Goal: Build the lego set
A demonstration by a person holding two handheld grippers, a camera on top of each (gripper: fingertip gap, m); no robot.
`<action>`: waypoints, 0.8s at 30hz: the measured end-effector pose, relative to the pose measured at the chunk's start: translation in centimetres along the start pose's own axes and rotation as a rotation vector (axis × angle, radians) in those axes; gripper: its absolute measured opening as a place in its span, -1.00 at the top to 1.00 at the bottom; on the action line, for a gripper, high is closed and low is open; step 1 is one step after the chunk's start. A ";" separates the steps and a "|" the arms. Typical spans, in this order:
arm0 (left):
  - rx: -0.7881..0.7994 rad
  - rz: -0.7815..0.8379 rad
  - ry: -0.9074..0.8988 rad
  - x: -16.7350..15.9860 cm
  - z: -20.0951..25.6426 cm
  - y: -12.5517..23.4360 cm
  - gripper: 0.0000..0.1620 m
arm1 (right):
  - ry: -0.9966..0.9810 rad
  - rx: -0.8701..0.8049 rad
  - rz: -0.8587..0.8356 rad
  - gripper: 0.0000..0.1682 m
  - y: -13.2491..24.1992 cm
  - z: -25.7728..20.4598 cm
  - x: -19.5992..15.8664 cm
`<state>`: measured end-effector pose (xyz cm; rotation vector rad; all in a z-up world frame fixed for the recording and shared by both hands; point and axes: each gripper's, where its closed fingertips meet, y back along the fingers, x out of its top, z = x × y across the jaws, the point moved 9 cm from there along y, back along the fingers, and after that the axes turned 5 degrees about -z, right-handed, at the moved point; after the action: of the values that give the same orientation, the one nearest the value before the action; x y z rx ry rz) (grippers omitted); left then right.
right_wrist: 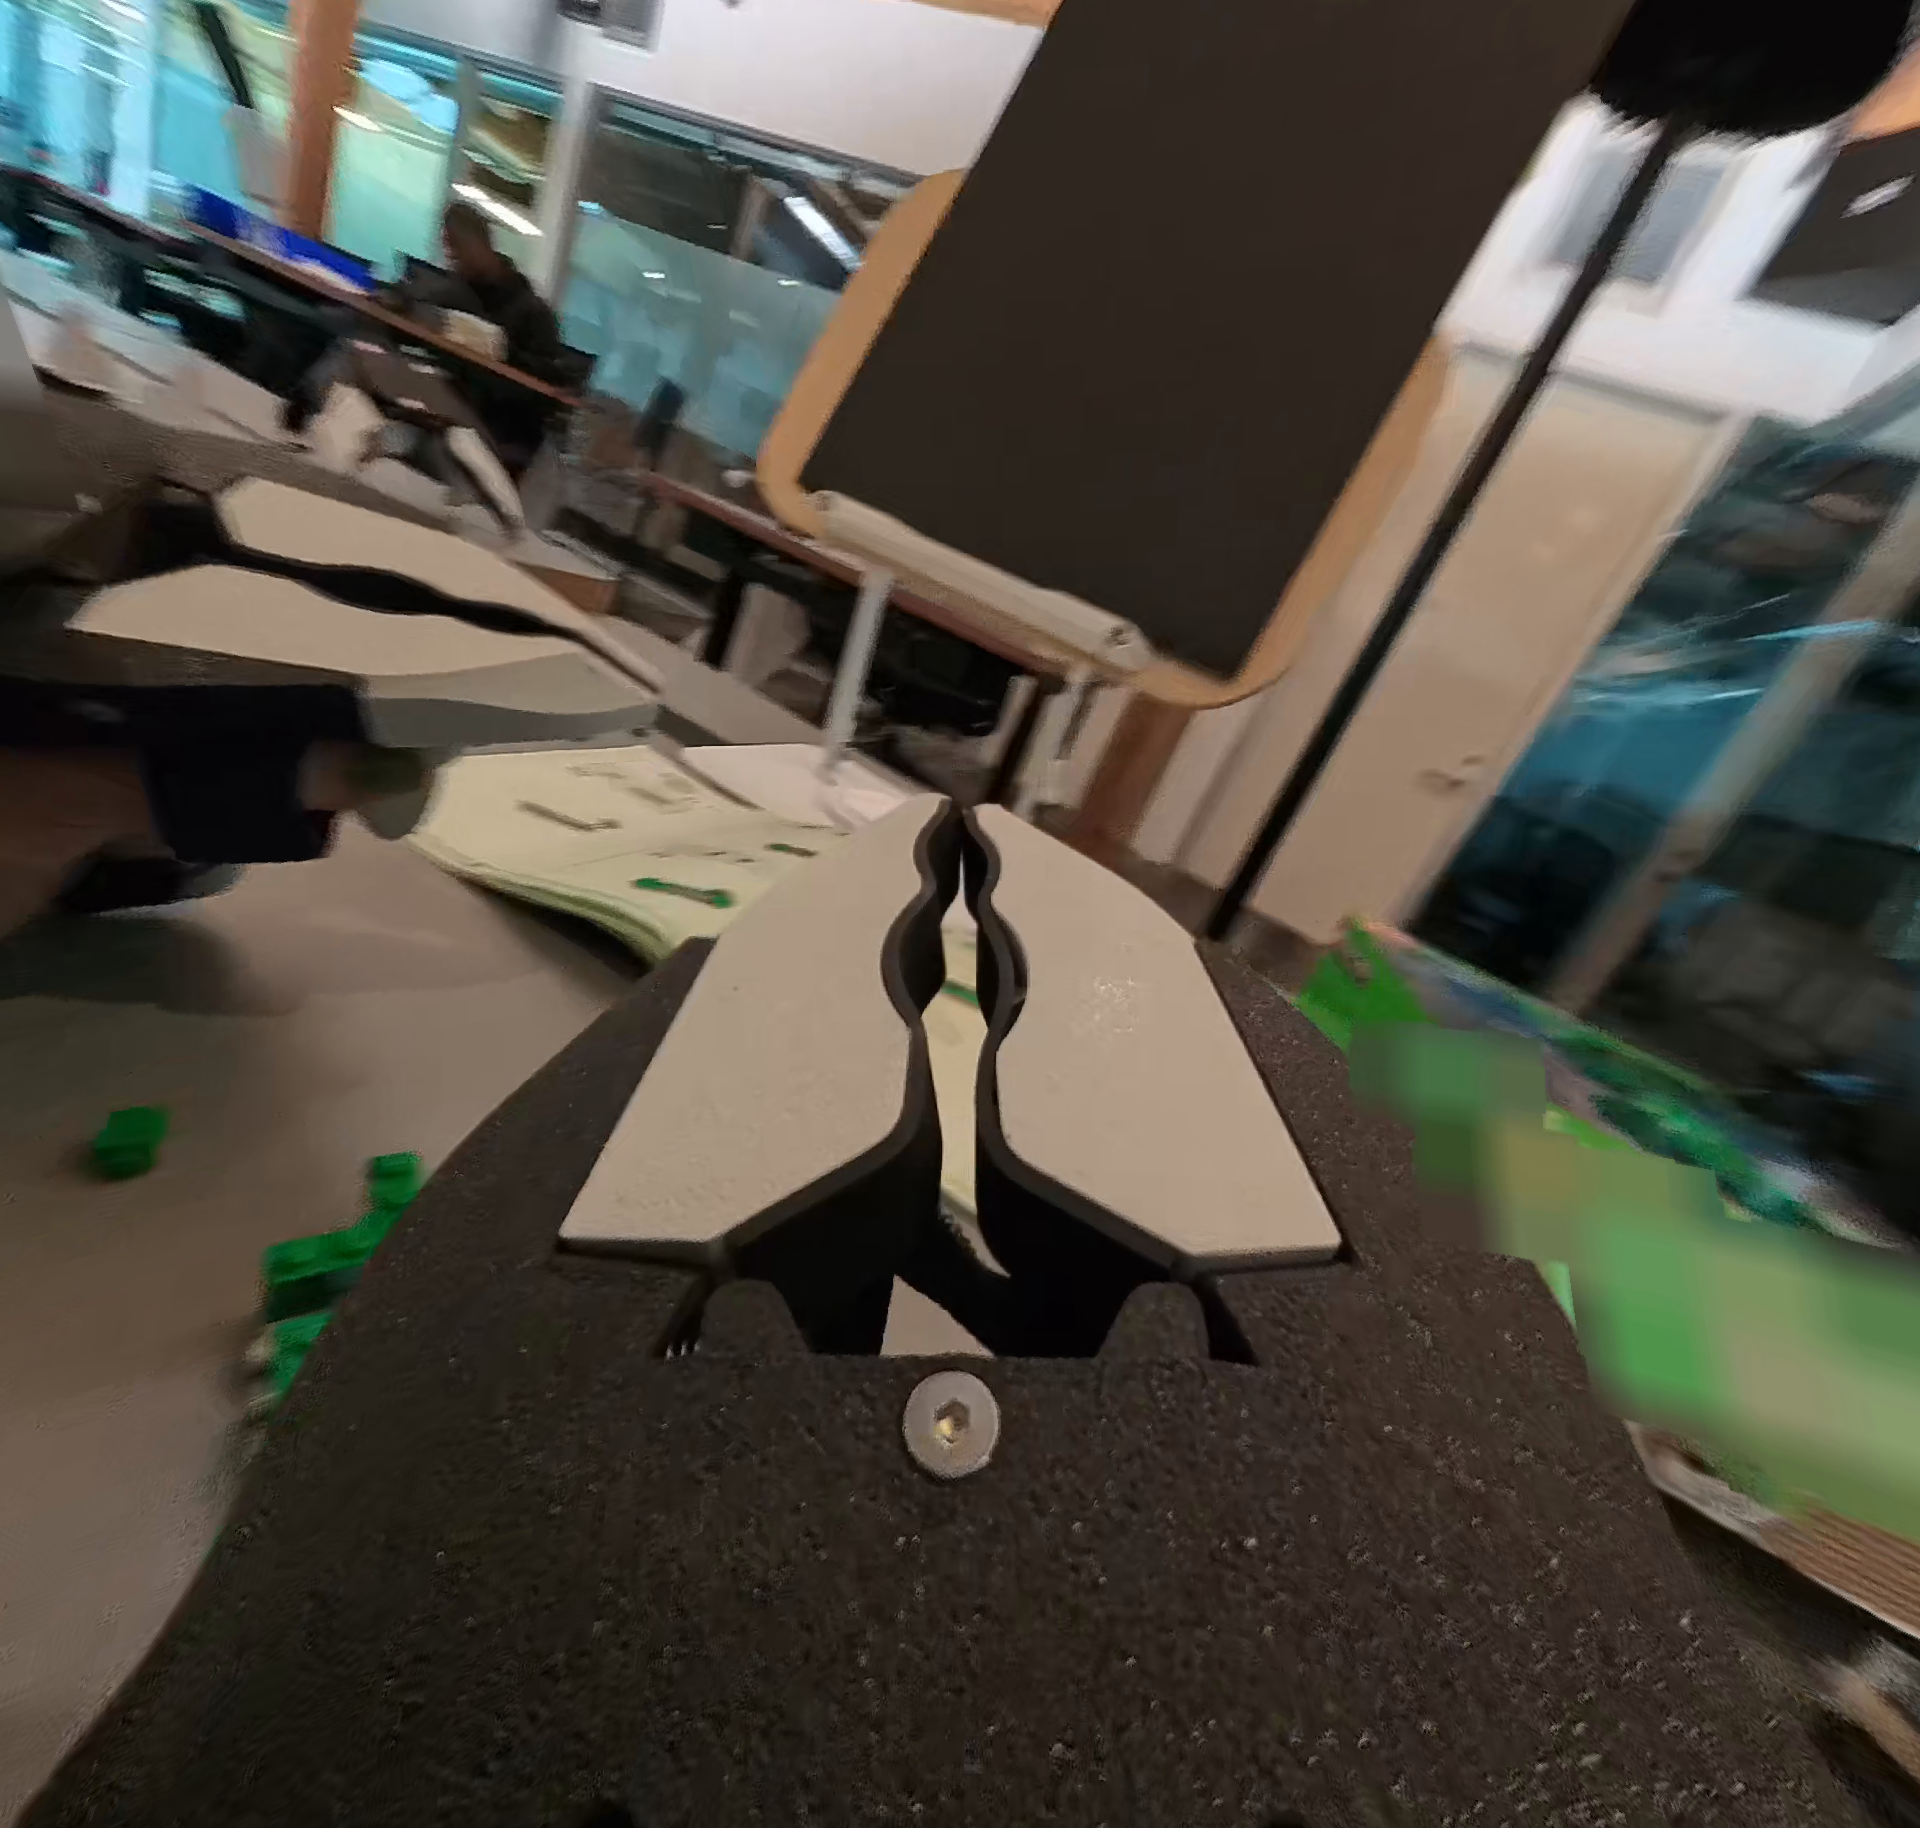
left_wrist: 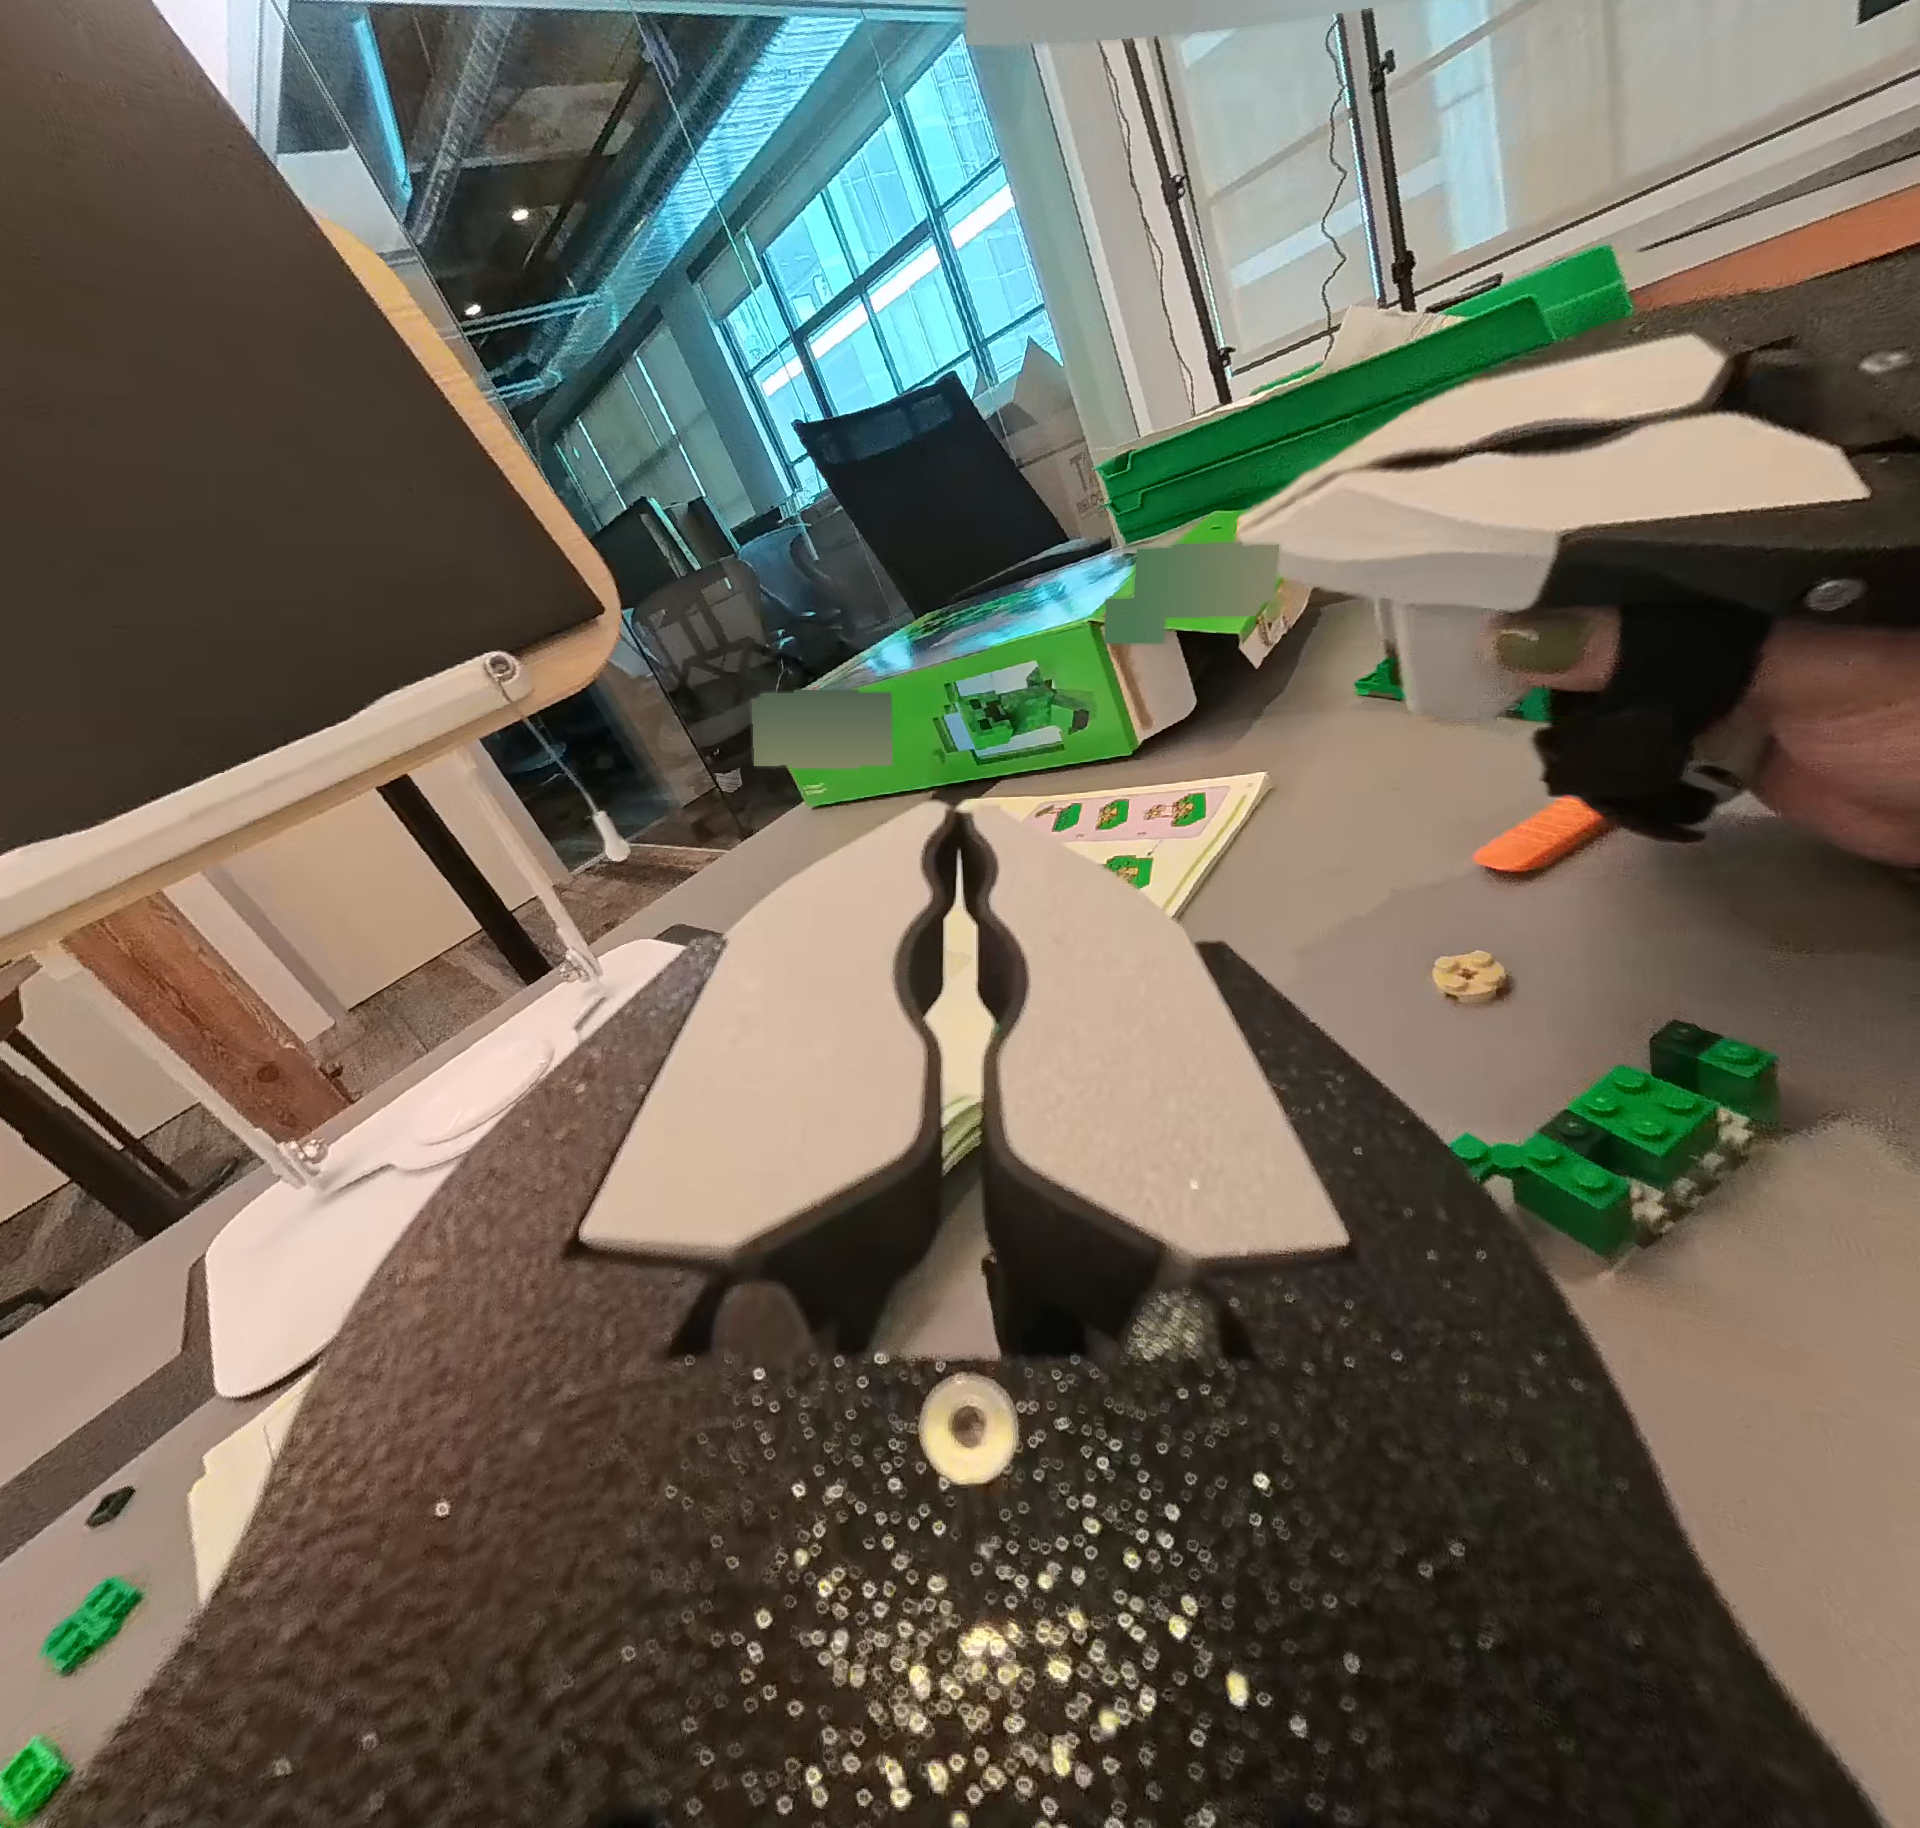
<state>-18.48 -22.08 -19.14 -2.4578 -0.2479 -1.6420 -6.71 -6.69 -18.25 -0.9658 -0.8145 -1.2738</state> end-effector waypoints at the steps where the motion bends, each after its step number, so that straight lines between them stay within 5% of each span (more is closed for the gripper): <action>1: 0.006 0.003 0.004 0.0 -0.1 0.1 1.00 | -0.027 0.070 -0.012 1.00 0.0 -0.2 0.1; 9: 0.015 -0.006 0.034 -0.2 -0.3 0.1 1.00 | 0.061 0.433 -0.137 1.00 1.7 0.0 -0.9; 17: -0.002 -0.008 0.046 -0.2 -0.3 0.0 1.00 | 0.204 0.132 0.000 1.00 2.6 0.4 -0.4; 24: 0.002 -0.001 0.077 -0.3 -0.6 0.0 1.00 | 0.229 0.078 -0.012 1.00 2.5 0.4 -0.6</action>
<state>-19.11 -22.27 -19.22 -2.3870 -0.2397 -1.7317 -4.26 -6.02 -18.98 -0.7387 -0.6866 -1.3254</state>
